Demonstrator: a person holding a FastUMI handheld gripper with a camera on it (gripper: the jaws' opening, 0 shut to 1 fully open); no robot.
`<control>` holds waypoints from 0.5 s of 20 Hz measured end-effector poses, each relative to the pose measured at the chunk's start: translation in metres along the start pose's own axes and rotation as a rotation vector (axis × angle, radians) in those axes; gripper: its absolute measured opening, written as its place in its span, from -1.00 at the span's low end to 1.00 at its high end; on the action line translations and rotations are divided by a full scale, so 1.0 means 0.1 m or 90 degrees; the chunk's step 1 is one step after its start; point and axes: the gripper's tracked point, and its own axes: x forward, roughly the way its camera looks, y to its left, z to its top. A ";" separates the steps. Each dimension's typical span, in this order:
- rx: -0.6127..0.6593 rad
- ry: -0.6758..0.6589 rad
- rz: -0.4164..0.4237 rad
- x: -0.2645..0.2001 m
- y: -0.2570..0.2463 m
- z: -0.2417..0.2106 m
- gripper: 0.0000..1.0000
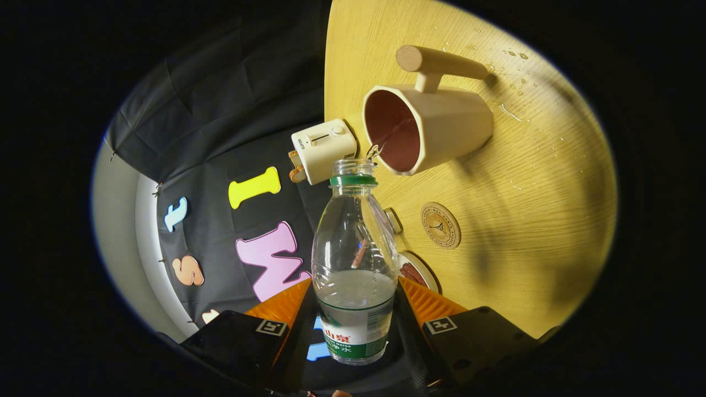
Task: Take the bottle from table, then pour the juice into the cup, finally place the bottle on the coaster
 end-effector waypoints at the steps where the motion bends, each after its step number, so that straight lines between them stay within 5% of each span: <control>1: 0.004 -0.001 0.001 0.00 0.02 0.01 0.51; 10: 0.066 -0.016 0.018 0.03 0.13 -0.03 0.50</control>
